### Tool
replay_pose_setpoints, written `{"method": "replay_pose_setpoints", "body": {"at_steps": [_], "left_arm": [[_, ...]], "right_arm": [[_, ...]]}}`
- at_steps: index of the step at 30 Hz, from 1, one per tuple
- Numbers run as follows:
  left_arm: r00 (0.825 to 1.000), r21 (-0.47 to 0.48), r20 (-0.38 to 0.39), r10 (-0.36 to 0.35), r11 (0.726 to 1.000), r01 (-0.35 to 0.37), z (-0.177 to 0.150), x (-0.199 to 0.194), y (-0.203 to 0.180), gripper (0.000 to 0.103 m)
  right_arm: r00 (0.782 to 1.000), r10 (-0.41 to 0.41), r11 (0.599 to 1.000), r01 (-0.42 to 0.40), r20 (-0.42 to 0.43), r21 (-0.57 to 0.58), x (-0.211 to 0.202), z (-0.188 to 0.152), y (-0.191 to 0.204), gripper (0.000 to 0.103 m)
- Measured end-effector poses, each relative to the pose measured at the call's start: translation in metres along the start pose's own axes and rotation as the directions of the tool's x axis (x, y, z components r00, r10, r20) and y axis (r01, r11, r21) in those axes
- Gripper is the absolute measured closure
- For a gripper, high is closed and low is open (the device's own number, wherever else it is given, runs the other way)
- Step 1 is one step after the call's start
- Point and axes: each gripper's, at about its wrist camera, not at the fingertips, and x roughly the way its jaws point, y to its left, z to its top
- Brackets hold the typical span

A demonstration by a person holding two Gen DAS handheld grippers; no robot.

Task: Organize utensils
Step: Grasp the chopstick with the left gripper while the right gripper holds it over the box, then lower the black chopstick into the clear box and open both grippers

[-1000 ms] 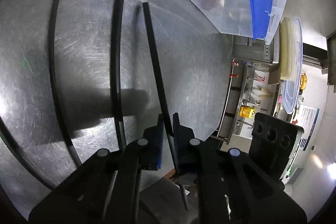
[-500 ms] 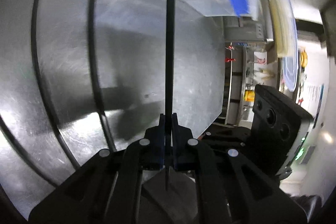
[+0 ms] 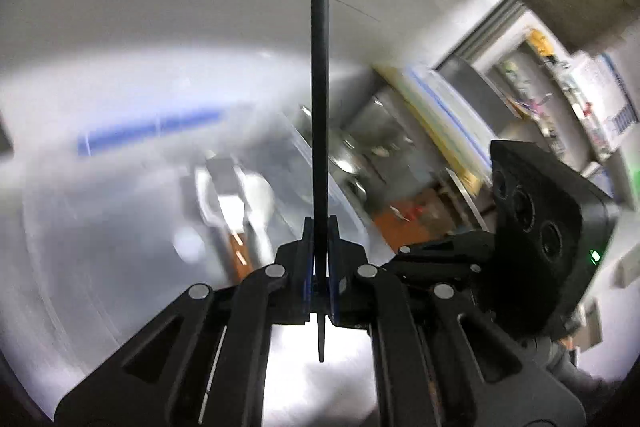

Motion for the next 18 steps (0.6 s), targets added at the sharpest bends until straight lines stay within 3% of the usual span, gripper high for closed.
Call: {"method": "replay_pose_setpoints", "body": {"at_steps": [2, 5, 11, 17, 18], "left_arm": [[0.999, -0.027, -0.038, 0.027, 0.999, -0.028, 0.027, 0.033, 0.019, 0.098], [0.992, -0.092, -0.127, 0.020, 0.995, -0.032, 0.037, 0.085, 0.044, 0.098], [0.946, -0.232, -0.319, -0.051, 0.972, -0.026, 0.003, 0.187, 0.095, 0.098], [0.920, -0.293, -0.386, -0.065, 0.955, -0.055, -0.021, 0.217, 0.124, 0.097], [0.918, -0.297, -0.390, -0.065, 0.953, -0.059, -0.023, 0.217, 0.128, 0.092]], "right_arm": [[0.999, -0.027, 0.999, 0.029, -0.032, 0.043, 0.021, 0.022, -0.025, 0.096], [0.989, -0.046, 0.992, 0.062, -0.141, 0.111, 0.067, 0.031, -0.067, 0.096], [0.940, -0.002, 0.966, 0.090, -0.340, 0.243, 0.150, -0.002, -0.121, 0.096], [0.906, 0.023, 0.943, 0.122, -0.423, 0.311, 0.195, -0.012, -0.144, 0.096], [0.905, 0.025, 0.943, 0.120, -0.425, 0.311, 0.196, -0.011, -0.144, 0.096]]}}
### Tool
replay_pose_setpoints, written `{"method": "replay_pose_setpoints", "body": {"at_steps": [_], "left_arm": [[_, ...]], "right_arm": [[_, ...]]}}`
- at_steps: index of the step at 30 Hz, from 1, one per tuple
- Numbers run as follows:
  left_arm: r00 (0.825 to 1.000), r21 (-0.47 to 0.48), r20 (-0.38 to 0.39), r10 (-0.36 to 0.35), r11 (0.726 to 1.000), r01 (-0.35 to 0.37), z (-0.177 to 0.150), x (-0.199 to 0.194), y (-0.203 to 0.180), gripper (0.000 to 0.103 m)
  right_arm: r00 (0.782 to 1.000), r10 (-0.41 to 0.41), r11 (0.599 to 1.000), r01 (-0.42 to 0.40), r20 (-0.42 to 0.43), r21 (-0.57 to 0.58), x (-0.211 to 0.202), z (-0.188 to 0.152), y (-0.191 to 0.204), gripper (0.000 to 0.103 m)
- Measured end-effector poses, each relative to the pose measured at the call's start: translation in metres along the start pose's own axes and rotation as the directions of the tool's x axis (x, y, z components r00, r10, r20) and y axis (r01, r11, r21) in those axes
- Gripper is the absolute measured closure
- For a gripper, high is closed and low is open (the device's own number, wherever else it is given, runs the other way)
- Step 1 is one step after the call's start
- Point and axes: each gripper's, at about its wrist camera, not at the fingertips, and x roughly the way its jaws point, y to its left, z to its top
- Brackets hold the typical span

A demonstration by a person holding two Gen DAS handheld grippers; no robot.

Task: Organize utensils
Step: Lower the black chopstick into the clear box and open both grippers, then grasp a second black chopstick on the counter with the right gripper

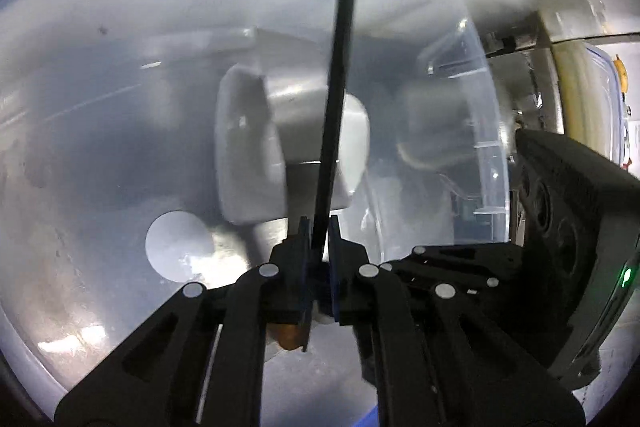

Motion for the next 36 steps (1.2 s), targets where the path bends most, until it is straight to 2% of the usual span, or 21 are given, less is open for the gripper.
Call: {"method": "replay_pose_setpoints", "body": {"at_steps": [4, 5, 6, 8, 12, 13, 16, 20, 21, 22, 24, 25, 27, 28, 30, 31, 32, 34, 36], "left_arm": [[0.999, -0.019, 0.008, 0.047, 0.999, -0.047, -0.006, -0.007, 0.008, 0.062], [0.996, -0.019, 0.030, 0.080, 0.997, -0.079, -0.009, -0.013, 0.009, 0.047], [0.993, -0.016, 0.050, 0.104, 0.994, -0.104, -0.013, -0.021, 0.010, 0.041], [0.989, -0.016, 0.098, 0.112, 0.994, -0.111, -0.026, -0.040, 0.006, 0.041], [0.977, -0.008, 0.200, 0.079, 0.997, -0.079, -0.054, -0.088, -0.001, 0.039], [0.970, -0.001, 0.229, 0.076, 0.997, -0.078, -0.065, -0.102, -0.004, 0.039], [0.961, 0.002, 0.270, 0.064, 0.998, -0.068, -0.087, -0.124, -0.011, 0.037], [0.939, 0.000, 0.340, 0.056, 0.998, -0.059, -0.128, -0.159, -0.012, 0.037], [0.930, 0.000, 0.364, 0.052, 0.998, -0.056, -0.140, -0.170, -0.010, 0.037], [0.922, 0.002, 0.383, 0.050, 0.998, -0.055, -0.151, -0.177, -0.009, 0.037], [0.896, 0.011, 0.443, 0.042, 0.999, -0.052, -0.186, -0.205, -0.002, 0.036], [0.886, 0.011, 0.461, 0.041, 0.999, -0.052, -0.195, -0.209, -0.002, 0.034], [0.856, -0.001, 0.513, 0.056, 0.998, -0.065, -0.238, -0.222, 0.007, 0.027], [0.845, -0.026, 0.528, 0.082, 0.996, -0.081, -0.257, -0.222, 0.015, 0.027], [0.837, -0.101, 0.527, 0.147, 0.989, -0.110, -0.282, -0.218, 0.030, 0.025], [0.844, -0.162, 0.503, 0.185, 0.980, -0.118, -0.299, -0.206, 0.043, 0.025], [0.856, -0.199, 0.477, 0.200, 0.973, -0.116, -0.309, -0.198, 0.056, 0.025], [0.883, -0.265, 0.413, 0.223, 0.957, -0.118, -0.328, -0.171, 0.076, 0.026], [0.899, -0.297, 0.363, 0.247, 0.945, -0.139, -0.336, -0.156, 0.089, 0.026]], "right_arm": [[1.000, -0.021, 1.000, 0.021, -0.016, 0.005, 0.000, 0.005, 0.004, 0.096], [1.000, -0.024, 1.000, 0.025, -0.020, 0.010, 0.002, 0.008, 0.008, 0.096], [0.999, -0.028, 0.999, 0.028, -0.022, 0.017, 0.002, 0.009, 0.008, 0.096], [0.998, -0.060, 0.998, 0.060, -0.028, 0.015, 0.003, 0.012, 0.010, 0.095], [0.991, -0.127, 0.992, 0.128, -0.041, 0.011, 0.007, 0.007, 0.018, 0.093], [0.990, -0.132, 0.991, 0.133, -0.049, 0.012, 0.008, 0.005, 0.020, 0.087], [0.983, -0.175, 0.984, 0.175, -0.050, 0.006, 0.008, -0.003, 0.023, 0.057], [0.955, -0.297, 0.955, 0.297, 0.030, -0.014, -0.013, -0.021, 0.030, 0.057], [0.945, -0.315, 0.947, 0.319, 0.085, -0.038, -0.030, -0.031, 0.037, 0.057], [0.940, -0.307, 0.945, 0.320, 0.149, -0.065, -0.051, -0.047, 0.047, 0.057], [0.936, -0.244, 0.953, 0.279, 0.254, -0.114, -0.088, -0.082, 0.064, 0.057], [0.928, -0.170, 0.961, 0.231, 0.330, -0.154, -0.112, -0.114, 0.077, 0.057], [0.914, -0.081, 0.966, 0.170, 0.398, -0.194, -0.130, -0.161, 0.091, 0.057], [0.917, -0.048, 0.966, 0.144, 0.396, -0.216, -0.127, -0.182, 0.100, 0.057], [0.950, -0.014, 0.957, 0.102, 0.311, -0.271, -0.091, -0.227, 0.117, 0.057], [0.976, -0.012, 0.950, 0.079, 0.216, -0.302, -0.056, -0.250, 0.128, 0.057], [0.991, -0.019, 0.944, 0.062, 0.136, -0.324, -0.027, -0.266, 0.135, 0.060], [0.998, -0.057, 0.930, 0.059, 0.017, -0.363, 0.023, -0.291, 0.148, 0.065], [0.996, -0.086, 0.932, 0.072, -0.023, -0.355, 0.049, -0.301, 0.155, 0.065]]}}
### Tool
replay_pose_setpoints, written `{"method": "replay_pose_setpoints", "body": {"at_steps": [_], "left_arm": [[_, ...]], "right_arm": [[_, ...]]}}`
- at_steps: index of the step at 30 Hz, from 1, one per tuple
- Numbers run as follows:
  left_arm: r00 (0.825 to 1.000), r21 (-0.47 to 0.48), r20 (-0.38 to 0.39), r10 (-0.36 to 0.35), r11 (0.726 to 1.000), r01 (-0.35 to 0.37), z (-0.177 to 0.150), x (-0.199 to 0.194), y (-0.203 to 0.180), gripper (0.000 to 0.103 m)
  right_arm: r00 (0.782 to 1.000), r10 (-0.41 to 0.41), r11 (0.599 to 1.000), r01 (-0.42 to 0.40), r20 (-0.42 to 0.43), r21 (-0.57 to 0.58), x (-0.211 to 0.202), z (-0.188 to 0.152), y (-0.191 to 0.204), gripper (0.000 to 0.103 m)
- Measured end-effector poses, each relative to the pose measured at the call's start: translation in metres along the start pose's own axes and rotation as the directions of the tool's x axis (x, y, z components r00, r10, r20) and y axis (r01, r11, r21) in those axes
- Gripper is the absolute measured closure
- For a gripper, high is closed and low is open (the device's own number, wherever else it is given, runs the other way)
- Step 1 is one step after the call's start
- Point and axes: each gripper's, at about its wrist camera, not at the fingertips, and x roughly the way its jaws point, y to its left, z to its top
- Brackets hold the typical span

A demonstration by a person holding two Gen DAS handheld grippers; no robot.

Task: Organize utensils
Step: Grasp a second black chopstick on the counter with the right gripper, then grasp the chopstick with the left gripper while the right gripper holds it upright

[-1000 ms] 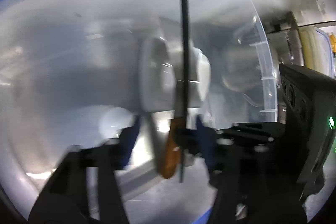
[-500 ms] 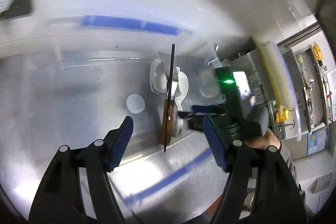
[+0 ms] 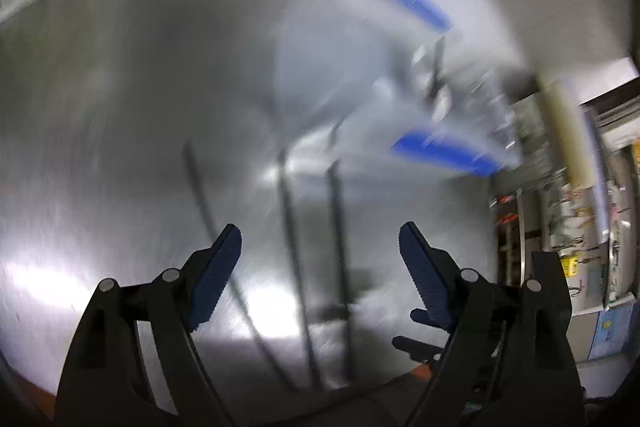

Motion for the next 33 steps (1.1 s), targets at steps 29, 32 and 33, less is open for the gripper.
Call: {"method": "replay_pose_setpoints", "body": {"at_steps": [29, 32, 33], "left_arm": [[0.907, -0.155, -0.268, -0.326, 0.943, 0.293, -0.047, 0.093, -0.021, 0.029], [0.924, -0.171, -0.258, -0.282, 0.955, 0.244, -0.049, 0.101, -0.019, 0.057], [0.933, -0.176, -0.248, -0.260, 0.959, 0.220, -0.049, 0.102, -0.016, 0.071]], "right_arm": [[0.916, 0.397, 0.853, -0.391, 0.056, 0.346, -0.008, -0.030, -0.045, 0.096], [0.920, 0.391, 0.867, -0.378, 0.027, 0.325, -0.003, -0.035, -0.039, 0.096], [0.922, 0.388, 0.871, -0.372, 0.015, 0.320, 0.001, -0.037, -0.036, 0.096]]}}
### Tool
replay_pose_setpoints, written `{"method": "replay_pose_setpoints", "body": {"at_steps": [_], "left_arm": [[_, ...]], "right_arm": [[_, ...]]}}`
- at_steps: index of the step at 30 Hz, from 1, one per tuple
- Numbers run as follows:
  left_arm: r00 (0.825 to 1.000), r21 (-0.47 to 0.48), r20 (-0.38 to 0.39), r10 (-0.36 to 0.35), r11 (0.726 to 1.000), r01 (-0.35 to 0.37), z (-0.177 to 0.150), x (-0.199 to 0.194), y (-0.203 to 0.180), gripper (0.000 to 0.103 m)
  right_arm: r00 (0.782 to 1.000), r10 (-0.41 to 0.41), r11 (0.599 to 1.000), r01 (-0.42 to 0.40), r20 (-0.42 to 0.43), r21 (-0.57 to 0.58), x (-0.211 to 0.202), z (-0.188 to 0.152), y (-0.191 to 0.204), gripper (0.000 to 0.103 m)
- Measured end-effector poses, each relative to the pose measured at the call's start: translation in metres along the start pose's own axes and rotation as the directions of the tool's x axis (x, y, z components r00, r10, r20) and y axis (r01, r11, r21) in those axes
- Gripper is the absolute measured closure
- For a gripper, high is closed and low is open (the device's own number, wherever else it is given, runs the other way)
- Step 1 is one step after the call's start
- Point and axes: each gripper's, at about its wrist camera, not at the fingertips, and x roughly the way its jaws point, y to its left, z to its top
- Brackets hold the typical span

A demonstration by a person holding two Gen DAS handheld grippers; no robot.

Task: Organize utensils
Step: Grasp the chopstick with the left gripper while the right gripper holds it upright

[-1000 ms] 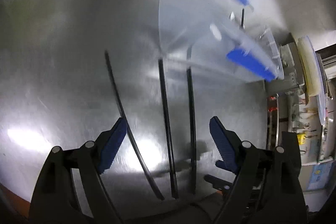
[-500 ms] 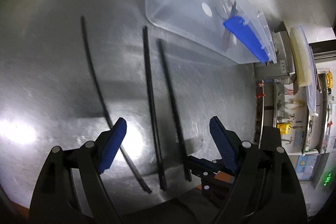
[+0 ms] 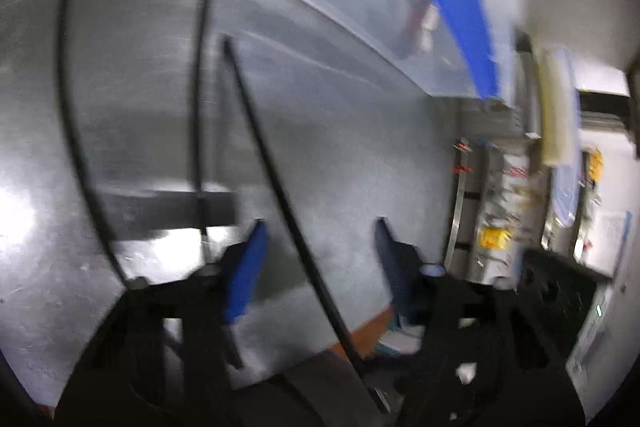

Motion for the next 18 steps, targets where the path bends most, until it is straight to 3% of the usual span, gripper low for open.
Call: {"method": "replay_pose_setpoints", "body": {"at_steps": [3, 5, 15, 18], "left_arm": [[1.000, -0.046, 0.024, -0.008, 0.999, 0.009, 0.000, 0.000, 0.011, 0.091], [1.000, -0.050, 0.023, -0.011, 0.999, 0.012, -0.001, 0.002, 0.016, 0.095], [0.996, -0.036, 0.022, -0.088, 0.995, 0.089, 0.002, 0.006, 0.025, 0.098], [0.994, -0.023, 0.019, -0.109, 0.994, 0.110, 0.001, 0.004, 0.026, 0.098]], "right_arm": [[0.999, -0.027, 1.000, 0.027, -0.026, -0.011, 0.013, -0.001, 0.003, 0.096], [0.998, -0.041, 0.999, 0.041, -0.039, -0.019, 0.021, 0.002, 0.003, 0.096], [0.976, -0.199, 0.976, 0.190, -0.086, -0.104, 0.057, 0.008, 0.003, 0.096], [0.968, -0.241, 0.963, 0.230, -0.067, -0.138, 0.058, 0.006, 0.005, 0.088]]}}
